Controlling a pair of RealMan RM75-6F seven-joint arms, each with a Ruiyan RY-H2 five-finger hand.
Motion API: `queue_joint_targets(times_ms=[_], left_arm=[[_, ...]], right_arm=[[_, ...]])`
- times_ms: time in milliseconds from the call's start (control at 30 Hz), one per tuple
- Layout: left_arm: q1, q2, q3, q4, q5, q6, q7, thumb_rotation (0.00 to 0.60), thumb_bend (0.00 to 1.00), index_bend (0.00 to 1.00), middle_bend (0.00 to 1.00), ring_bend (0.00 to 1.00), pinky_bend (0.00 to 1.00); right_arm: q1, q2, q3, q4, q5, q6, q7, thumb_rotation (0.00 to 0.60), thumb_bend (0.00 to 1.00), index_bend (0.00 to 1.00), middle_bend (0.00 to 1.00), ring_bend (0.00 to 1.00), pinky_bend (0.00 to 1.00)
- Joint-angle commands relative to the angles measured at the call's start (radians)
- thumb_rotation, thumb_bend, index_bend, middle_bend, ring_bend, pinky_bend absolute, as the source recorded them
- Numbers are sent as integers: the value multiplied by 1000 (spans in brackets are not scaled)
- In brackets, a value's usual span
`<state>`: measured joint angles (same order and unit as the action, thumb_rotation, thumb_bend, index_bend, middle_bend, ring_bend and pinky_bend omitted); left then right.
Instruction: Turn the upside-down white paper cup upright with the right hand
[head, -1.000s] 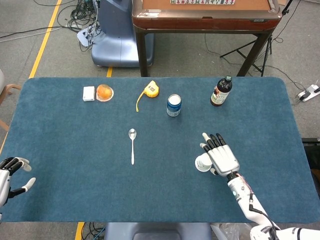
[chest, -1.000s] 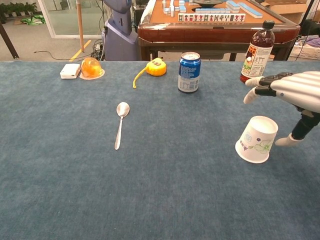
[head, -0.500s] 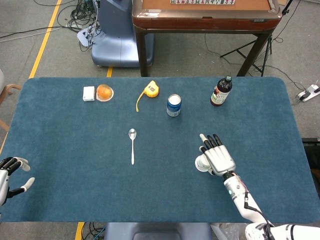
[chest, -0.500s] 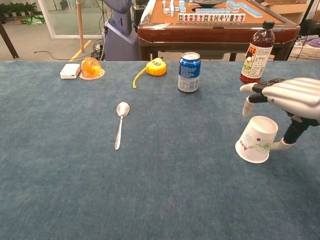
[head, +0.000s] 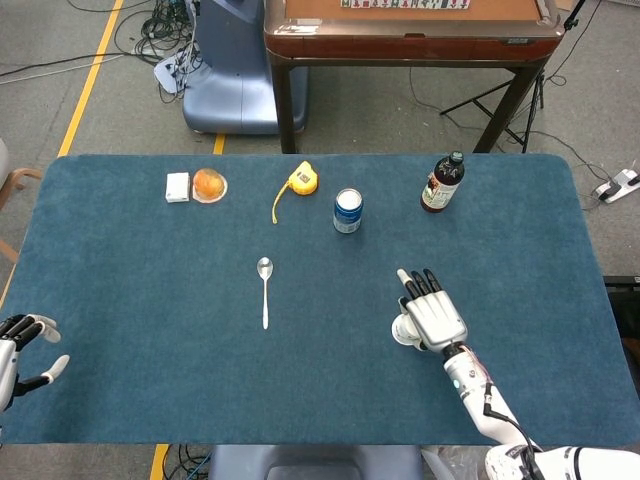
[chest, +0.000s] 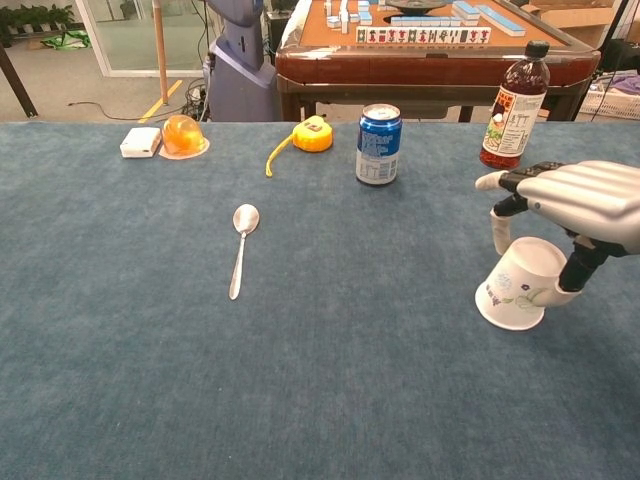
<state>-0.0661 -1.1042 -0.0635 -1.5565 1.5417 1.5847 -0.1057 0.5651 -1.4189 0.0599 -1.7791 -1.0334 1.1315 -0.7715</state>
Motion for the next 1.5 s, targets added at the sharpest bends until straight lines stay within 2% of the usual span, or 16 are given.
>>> queue_joint_targets(times_ms=[33,267,400,567,833,1100,1333,1500], left_arm=[[0,-1,0,1,0,-1,1,600,171,538,407,298,597],[-3,-4,1,3,-2,-8,3,600,171,538,408,299,597],[-4,-6,3,3,1,-11,7,600,171,538,408,299,597],[-5,-8,4,1,3,-12,11,600,171,538,407,298,597],[-6,-8,4,1,4,-13,14,600,171,538,407,299,597],[-6,-9,5,0,3,-14,16,600,171,538,407,298,597],[-7,-11,5,0,2,-17,19,600,171,538,408,299,597],[-7,-10,5,0,1,-17,19,600,171,538,407,298,597]], right_arm=[[-2,-1,-1,4,-6,6,8,600,14,499,63,0,16],[-18,25,-4,-12,-64,19,97,600,32,552,95,0,16],[-32,63,0,-28,-113,-6,240,600,35,567,110,0,16],[-47,85,4,5,-181,-24,403,600,35,568,116,0,16],[-61,79,2,133,-316,-73,797,600,23,568,117,0,15],[-67,19,2,309,-414,-68,1159,600,17,568,118,0,16],[-61,-22,-9,407,-446,-86,1331,600,16,568,118,0,15],[-56,-39,-17,448,-463,-92,1391,600,17,568,118,0,16]])
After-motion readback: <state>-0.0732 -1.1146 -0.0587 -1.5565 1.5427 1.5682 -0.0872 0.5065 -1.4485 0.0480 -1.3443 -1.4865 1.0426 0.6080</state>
